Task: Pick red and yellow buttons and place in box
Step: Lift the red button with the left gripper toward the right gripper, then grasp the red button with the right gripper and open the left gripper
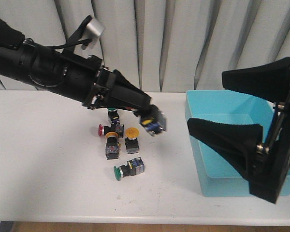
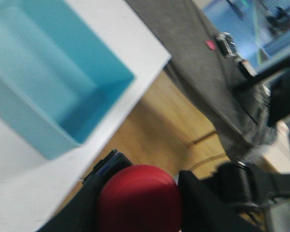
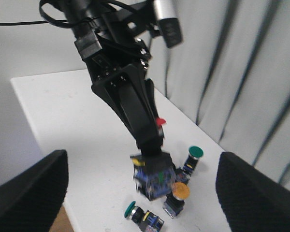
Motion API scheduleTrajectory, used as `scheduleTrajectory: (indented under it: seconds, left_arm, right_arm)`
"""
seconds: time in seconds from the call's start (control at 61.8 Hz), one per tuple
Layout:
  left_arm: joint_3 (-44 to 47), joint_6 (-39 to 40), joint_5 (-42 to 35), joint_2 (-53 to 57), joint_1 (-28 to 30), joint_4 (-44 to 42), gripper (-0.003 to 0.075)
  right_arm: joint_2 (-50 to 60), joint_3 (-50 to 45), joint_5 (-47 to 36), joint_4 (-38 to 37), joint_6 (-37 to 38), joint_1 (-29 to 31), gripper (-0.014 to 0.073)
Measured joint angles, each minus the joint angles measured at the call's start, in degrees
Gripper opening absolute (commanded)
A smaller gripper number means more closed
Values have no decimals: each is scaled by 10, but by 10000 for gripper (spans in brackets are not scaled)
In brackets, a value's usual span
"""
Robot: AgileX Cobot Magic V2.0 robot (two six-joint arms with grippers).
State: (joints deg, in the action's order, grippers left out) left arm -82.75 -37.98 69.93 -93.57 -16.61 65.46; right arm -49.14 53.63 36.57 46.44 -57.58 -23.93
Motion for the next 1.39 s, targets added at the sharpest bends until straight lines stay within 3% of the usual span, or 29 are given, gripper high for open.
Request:
scheduleTrajectory:
  seconds: [0.372,0.696,1.392]
  left_arm:
    - [0,7,2,16,-70,53,-8]
    - [0,6,1,17,-72,128,-8]
    - [0,5,1,45,-72,134,-8]
  right_arm:
    - [-1,4,53,18,-49,0,594]
    - [-1,4,52,5,-51,0,594]
    - [-44,4,15,-9,-51,0,591]
